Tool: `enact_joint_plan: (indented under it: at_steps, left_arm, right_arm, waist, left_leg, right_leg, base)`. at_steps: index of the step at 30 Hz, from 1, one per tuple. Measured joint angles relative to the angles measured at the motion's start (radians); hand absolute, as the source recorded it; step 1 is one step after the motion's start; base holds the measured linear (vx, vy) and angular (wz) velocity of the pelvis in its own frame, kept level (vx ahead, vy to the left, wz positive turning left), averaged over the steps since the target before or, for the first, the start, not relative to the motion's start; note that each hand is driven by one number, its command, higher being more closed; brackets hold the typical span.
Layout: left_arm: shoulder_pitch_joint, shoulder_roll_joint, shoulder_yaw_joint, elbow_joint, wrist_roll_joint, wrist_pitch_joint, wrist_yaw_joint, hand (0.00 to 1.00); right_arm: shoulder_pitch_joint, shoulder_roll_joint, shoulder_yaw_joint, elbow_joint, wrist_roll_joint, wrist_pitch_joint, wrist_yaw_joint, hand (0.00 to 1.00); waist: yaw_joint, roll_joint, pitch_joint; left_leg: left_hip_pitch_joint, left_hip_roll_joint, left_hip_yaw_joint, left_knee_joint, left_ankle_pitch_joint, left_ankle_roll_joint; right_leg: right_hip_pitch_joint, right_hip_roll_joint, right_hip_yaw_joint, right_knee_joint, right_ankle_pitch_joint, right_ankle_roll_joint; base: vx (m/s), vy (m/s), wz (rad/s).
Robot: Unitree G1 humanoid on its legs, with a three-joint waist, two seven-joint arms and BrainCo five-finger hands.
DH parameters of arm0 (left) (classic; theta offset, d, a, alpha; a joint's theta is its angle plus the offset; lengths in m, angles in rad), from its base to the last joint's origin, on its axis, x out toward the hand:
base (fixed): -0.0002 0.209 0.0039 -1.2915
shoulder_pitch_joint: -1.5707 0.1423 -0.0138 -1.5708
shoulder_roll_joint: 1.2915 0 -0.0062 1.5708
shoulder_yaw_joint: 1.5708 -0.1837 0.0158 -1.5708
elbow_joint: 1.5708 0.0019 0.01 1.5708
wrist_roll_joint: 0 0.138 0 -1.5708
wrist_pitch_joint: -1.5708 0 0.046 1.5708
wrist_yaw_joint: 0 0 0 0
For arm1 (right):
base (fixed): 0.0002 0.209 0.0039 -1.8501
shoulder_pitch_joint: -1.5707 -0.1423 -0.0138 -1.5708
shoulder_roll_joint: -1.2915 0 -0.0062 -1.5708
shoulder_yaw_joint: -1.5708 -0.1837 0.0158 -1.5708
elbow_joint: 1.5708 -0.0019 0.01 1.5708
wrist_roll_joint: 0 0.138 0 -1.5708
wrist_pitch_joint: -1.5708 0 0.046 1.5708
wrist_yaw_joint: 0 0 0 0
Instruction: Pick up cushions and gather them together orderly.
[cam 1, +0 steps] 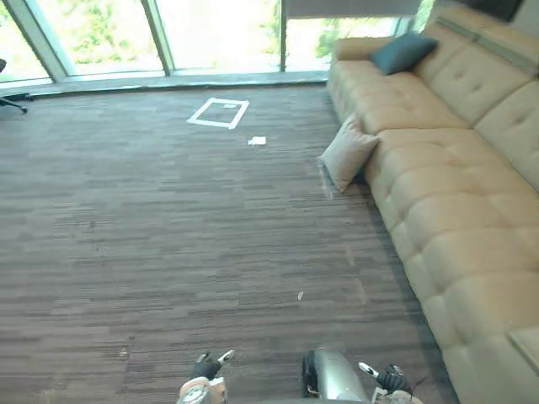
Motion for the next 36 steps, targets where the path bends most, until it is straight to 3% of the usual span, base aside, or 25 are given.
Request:
enact_joint_plan:
  at_steps: [2, 3, 5, 7, 8, 10, 12, 13, 14, 15, 16, 18, 20, 22, 23, 25, 27, 29, 30, 31, 32, 33, 34, 35, 36]
  left_arm:
    - [0.003, 0.0, 0.028, -0.025, 0.0, 0.001, -0.001, 0.0]
    - [0.014, -0.001, 0.079, -0.079, 0.0, 0.0, 0.001, 0.0]
    - [0.027, 0.008, 0.082, -0.105, -0.002, -0.002, 0.003, 0.0]
    - [0.039, 0.012, 0.075, -0.134, -0.003, -0.008, 0.002, 0.0]
    - [0.04, 0.016, 0.073, -0.152, -0.003, -0.011, 0.002, 0.0]
    - [0.045, 0.021, 0.069, -0.151, -0.006, -0.011, 0.002, 0.0]
    - [0.049, 0.02, 0.059, -0.149, -0.009, -0.012, 0.004, 0.0]
    - [0.066, 0.031, 0.038, -0.129, -0.02, -0.013, 0.005, 0.0]
    - [0.067, 0.043, 0.036, -0.127, -0.024, -0.013, 0.005, 0.0]
    - [0.064, 0.059, 0.033, -0.124, -0.02, -0.011, 0.004, 0.0]
    - [0.056, 0.071, 0.025, -0.12, -0.019, -0.01, 0.003, 0.0]
    - [0.05, 0.098, 0.018, -0.091, -0.018, -0.01, 0.003, 0.0]
    - [0.026, 0.116, 0.005, -0.053, -0.017, -0.006, 0.005, 0.0]
    - [0.024, 0.111, -0.003, -0.04, -0.008, -0.001, 0.007, 0.0]
    - [0.03, 0.102, -0.019, -0.037, -0.002, -0.001, 0.008, 0.0]
    - [0.031, 0.098, -0.035, -0.034, -0.002, 0.0, 0.008, 0.0]
    - [0.024, 0.093, -0.034, -0.018, -0.002, 0.0, 0.007, 0.0]
    - [0.017, 0.087, -0.033, -0.014, -0.003, 0.001, 0.007, 0.0]
    - [0.018, 0.08, -0.031, -0.016, -0.002, 0.0, 0.005, 0.0]
    - [0.019, 0.077, -0.026, -0.017, -0.002, 0.0, 0.005, 0.0]
    - [0.018, 0.053, -0.001, -0.014, 0.0, 0.004, 0.005, 0.0]
    - [0.024, 0.024, 0.031, -0.02, 0.009, 0.001, 0.004, 0.0]
    - [0.021, 0.018, 0.041, -0.025, 0.016, 0.001, 0.004, 0.0]
    - [0.015, 0.012, 0.055, -0.035, 0.018, 0.002, 0.004, 0.0]
    - [0.021, 0.003, 0.088, -0.054, 0.018, 0.003, 0.005, 0.0]
  right_arm:
    - [0.002, -0.001, 0.007, -0.002, 0.0, 0.004, -0.001, 0.0]
    - [0.001, 0.001, 0.011, -0.001, 0.003, 0.004, -0.005, 0.0]
    - [0.005, 0.007, 0.025, -0.001, 0.004, 0.005, -0.007, 0.0]
    - [0.011, 0.01, 0.048, 0.0, 0.005, 0.008, -0.008, 0.0]
    - [0.003, 0.012, 0.056, -0.001, 0.005, 0.01, -0.008, 0.0]
    - [-0.004, 0.019, 0.069, 0.0, 0.005, 0.015, -0.007, 0.0]
    - [-0.007, 0.029, 0.049, 0.007, 0.004, 0.015, -0.008, 0.0]
    - [-0.006, 0.027, 0.051, 0.039, 0.002, 0.013, -0.009, 0.0]
    - [-0.011, 0.045, 0.051, 0.042, 0.002, 0.015, -0.011, 0.0]
    - [-0.009, 0.064, 0.049, 0.042, 0.001, 0.015, -0.011, 0.0]
    - [-0.007, 0.078, 0.044, 0.047, 0.0, 0.013, -0.009, 0.0]
    - [-0.009, 0.09, 0.024, 0.061, -0.001, 0.013, -0.008, 0.0]
    - [-0.013, 0.089, 0.01, 0.074, -0.015, 0.009, -0.008, 0.0]
    - [-0.014, 0.082, 0.028, 0.043, -0.021, -0.001, -0.003, 0.0]
    - [-0.011, 0.073, 0.044, 0.018, -0.03, -0.009, -0.001, 0.0]
    - [-0.008, 0.073, 0.045, -0.015, -0.035, -0.018, 0.0, 0.0]
    - [-0.012, 0.071, 0.042, -0.043, -0.034, -0.023, 0.0, 0.0]
    - [-0.013, 0.069, 0.033, -0.044, -0.033, -0.021, -0.001, 0.0]
    - [-0.01, 0.065, 0.021, -0.041, -0.033, -0.018, -0.004, 0.0]
    - [-0.007, 0.061, 0.02, -0.04, -0.032, -0.017, -0.006, 0.0]
    - [-0.01, 0.045, 0.022, -0.039, -0.03, -0.016, -0.006, 0.0]
    - [-0.011, 0.025, 0.039, -0.039, -0.035, -0.014, -0.007, 0.0]
    - [-0.011, 0.024, 0.038, -0.043, -0.034, -0.013, -0.007, 0.0]
    - [-0.014, 0.019, 0.043, -0.051, -0.033, -0.011, -0.008, 0.0]
    - [-0.022, 0.014, 0.057, -0.048, -0.029, -0.006, -0.009, 0.0]
  waist:
    - [-0.005, 0.004, 0.011]
    - [0.015, 0.008, 0.032]
    - [0.032, -0.011, 0.033]
    - [0.044, -0.023, 0.027]
    - [0.049, -0.023, 0.027]
    - [0.058, -0.029, 0.03]
    - [0.075, -0.026, 0.03]
    - [0.083, -0.02, 0.023]
    - [0.091, -0.031, 0.006]
    - [0.088, -0.061, -0.012]
    - [0.084, -0.082, -0.018]
    - [0.082, -0.123, -0.021]
    - [0.073, -0.133, -0.004]
    - [0.066, -0.125, 0.001]
    - [0.062, -0.097, 0.009]
    - [0.044, -0.083, 0.007]
    - [0.029, -0.077, 0.012]
    - [0.024, -0.079, 0.013]
    - [0.021, -0.082, 0.011]
    - [0.019, -0.083, 0.01]
    - [0.011, -0.064, 0.01]
    - [0.015, -0.032, -0.003]
    - [0.013, -0.025, 0.0]
    - [0.011, -0.009, 0.014]
    - [0.015, 0.004, 0.024]
  left_leg:
    - [-0.208, 0.063, -0.05, 0.455, 0.176, -0.096]
    - [-0.347, 0.136, 0.012, 0.773, 0.154, -0.056]
    - [-0.422, 0.153, 0.078, 0.834, 0.107, -0.006]
    - [-0.534, 0.164, 0.173, 0.761, 0.056, 0.013]
    - [-0.589, 0.158, 0.239, 0.624, 0.025, 0.017]
    - [-0.642, 0.093, 0.291, 0.309, 0.026, 0.019]
    - [-0.65, 0.033, 0.283, 0.03, 0.109, 0.018]
    - [-0.655, 0.014, 0.243, -0.031, 0.239, 0.052]
    - [-0.656, -0.01, 0.234, -0.032, 0.291, 0.094]
    - [-0.647, -0.037, 0.241, -0.024, 0.26, 0.107]
    - [-0.647, -0.063, 0.24, 0.003, 0.226, 0.138]
    - [-0.603, -0.121, 0.236, 0.044, 0.15, 0.157]
    - [-0.485, -0.176, 0.223, 0.021, 0.061, 0.158]
    - [-0.356, -0.19, 0.231, -0.031, 0.019, 0.153]
    - [-0.264, -0.187, 0.233, -0.094, 0.002, 0.149]
    - [-0.186, -0.176, 0.228, -0.145, -0.019, 0.136]
    - [-0.074, -0.153, 0.234, -0.201, -0.044, 0.115]
    - [-0.012, -0.149, 0.234, -0.242, -0.044, 0.115]
    - [0.032, -0.154, 0.225, -0.265, -0.049, 0.106]
    - [0.047, -0.154, 0.21, -0.262, -0.057, 0.094]
    - [0.072, -0.135, 0.184, -0.249, -0.063, 0.084]
    - [0.031, -0.094, 0.179, -0.131, -0.046, 0.057]
    - [-0.004, -0.075, 0.173, -0.038, -0.039, 0.046]
    - [-0.077, -0.033, 0.153, 0.171, 0.003, 0.006]
    - [-0.205, 0.032, 0.106, 0.476, 0.103, -0.03]
  right_leg:
    - [0.12, 0.039, -0.02, -0.087, -0.028, -0.01]
    - [0.272, 0.081, -0.019, -0.194, -0.034, -0.025]
    - [0.374, 0.085, -0.012, -0.27, -0.04, -0.032]
    - [0.484, 0.082, 0.0, -0.373, -0.043, -0.023]
    - [0.532, 0.074, 0.013, -0.422, -0.044, -0.011]
    - [0.61, 0.037, 0.04, -0.486, -0.059, 0.015]
    - [0.668, 0.01, 0.076, -0.522, -0.062, 0.021]
    - [0.698, 0.008, 0.126, -0.515, -0.063, 0.023]
    - [0.702, -0.016, 0.149, -0.503, -0.055, 0.035]
    - [0.691, -0.048, 0.163, -0.479, -0.04, 0.042]
    - [0.663, -0.078, 0.19, -0.42, 0.001, 0.075]
    - [0.626, -0.108, 0.241, -0.242, 0.095, 0.13]
    - [0.46, -0.11, 0.307, 0.18, 0.298, 0.253]
    - [0.304, -0.101, 0.288, 0.414, 0.21, 0.212]
    - [0.202, -0.083, 0.243, 0.454, 0.139, 0.172]
    - [0.095, -0.065, 0.174, 0.414, 0.079, 0.154]
    - [-0.004, -0.052, 0.032, 0.169, 0.035, 0.109]
    - [-0.025, -0.038, -0.032, -0.051, 0.073, 0.074]
    - [-0.022, -0.023, -0.046, -0.201, 0.142, 0.046]
    - [-0.019, -0.017, -0.036, -0.222, 0.206, 0.015]
    - [-0.009, -0.004, -0.034, -0.175, 0.215, -0.025]
    - [0.002, 0.006, -0.054, -0.145, 0.149, -0.038]
    - [0.015, 0.01, -0.059, -0.14, 0.126, -0.04]
    - [0.054, 0.028, -0.06, -0.15, 0.098, -0.047]
    - [0.126, 0.068, -0.046, -0.189, 0.073, -0.067]
  base:
    - [0.6, -0.24, 0.11]
    - [0.56, -0.156, -0.26]
    - [0.53, -0.103, -0.24]
    - [0.46, -0.027, -0.19]
    - [0.53, 0.07, -0.32]
    - [0.64, 0.143, -0.4]
    - [0.59, 0.198, -0.62]
    - [0.65, 0.287, -0.73]
    - [0.65, 0.326, -0.45]
    - [0.55, 0.294, -0.03]
    - [0.83, 0.446, 0.22]
    - [0.77, 0.391, 0.33]
    - [0.61, 0.25, 0.25]
    - [0.6, 0.189, -0.15]
    - [0.6, 0.157, -0.24]
    - [0.43, 0.086, -0.04]
    - [0.53, -0.006, 0.13]
    - [0.66, -0.084, 0.39]
    - [0.65, -0.127, 0.55]
    - [0.69, -0.154, 0.58]
    - [0.81, -0.229, 0.38]
    - [0.8, -0.246, 0.3]
    - [0.64, -0.227, 0.14]
    - [0.6, -0.219, -0.18]
    - [0.59, -0.192, -0.37]
